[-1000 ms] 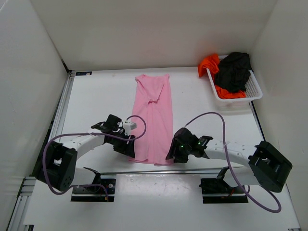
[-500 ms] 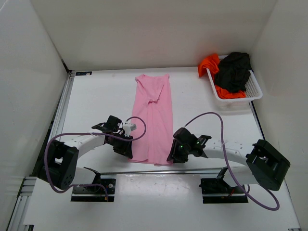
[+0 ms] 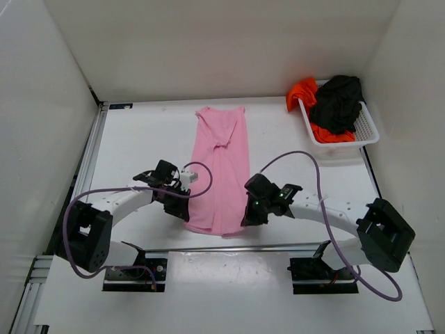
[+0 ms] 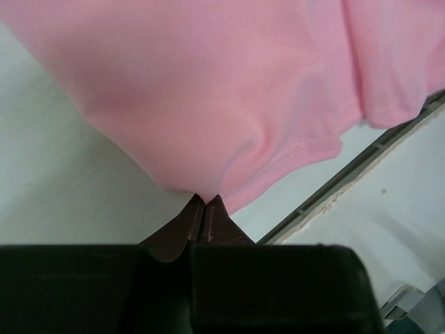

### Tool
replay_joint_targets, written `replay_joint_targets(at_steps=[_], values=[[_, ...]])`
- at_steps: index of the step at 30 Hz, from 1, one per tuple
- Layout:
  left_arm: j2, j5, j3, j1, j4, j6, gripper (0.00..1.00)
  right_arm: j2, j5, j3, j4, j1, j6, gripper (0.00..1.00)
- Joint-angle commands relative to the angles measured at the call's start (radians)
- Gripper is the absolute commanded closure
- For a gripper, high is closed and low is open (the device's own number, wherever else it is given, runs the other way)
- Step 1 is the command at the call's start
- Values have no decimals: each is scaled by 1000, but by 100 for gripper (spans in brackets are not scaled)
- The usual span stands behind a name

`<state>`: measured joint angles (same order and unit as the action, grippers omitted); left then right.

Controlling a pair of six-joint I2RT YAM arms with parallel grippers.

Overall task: Fold and stack the t-shirts
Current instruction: Grab the bottom of the folded rectangular tshirt with both arms, then fold the folded rectangular tshirt in 1/3 of the way

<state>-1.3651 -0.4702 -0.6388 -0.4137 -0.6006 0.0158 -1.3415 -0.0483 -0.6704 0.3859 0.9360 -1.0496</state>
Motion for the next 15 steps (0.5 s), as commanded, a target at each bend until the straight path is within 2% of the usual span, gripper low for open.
replay_joint_targets(at_steps=[1, 6, 10, 15], values=[[49, 4, -91, 0, -24, -16, 90, 18, 38, -165, 105, -32, 109, 100], [37, 109, -248, 0, -90, -16, 90, -56, -1, -339, 192, -170, 273, 100], [-55, 179, -463, 22, -137, -16, 90, -154, -85, -489, 214, -299, 361, 100], [-156, 212, -619, 52, -137, -16, 90, -327, -160, -681, 245, -413, 460, 100]])
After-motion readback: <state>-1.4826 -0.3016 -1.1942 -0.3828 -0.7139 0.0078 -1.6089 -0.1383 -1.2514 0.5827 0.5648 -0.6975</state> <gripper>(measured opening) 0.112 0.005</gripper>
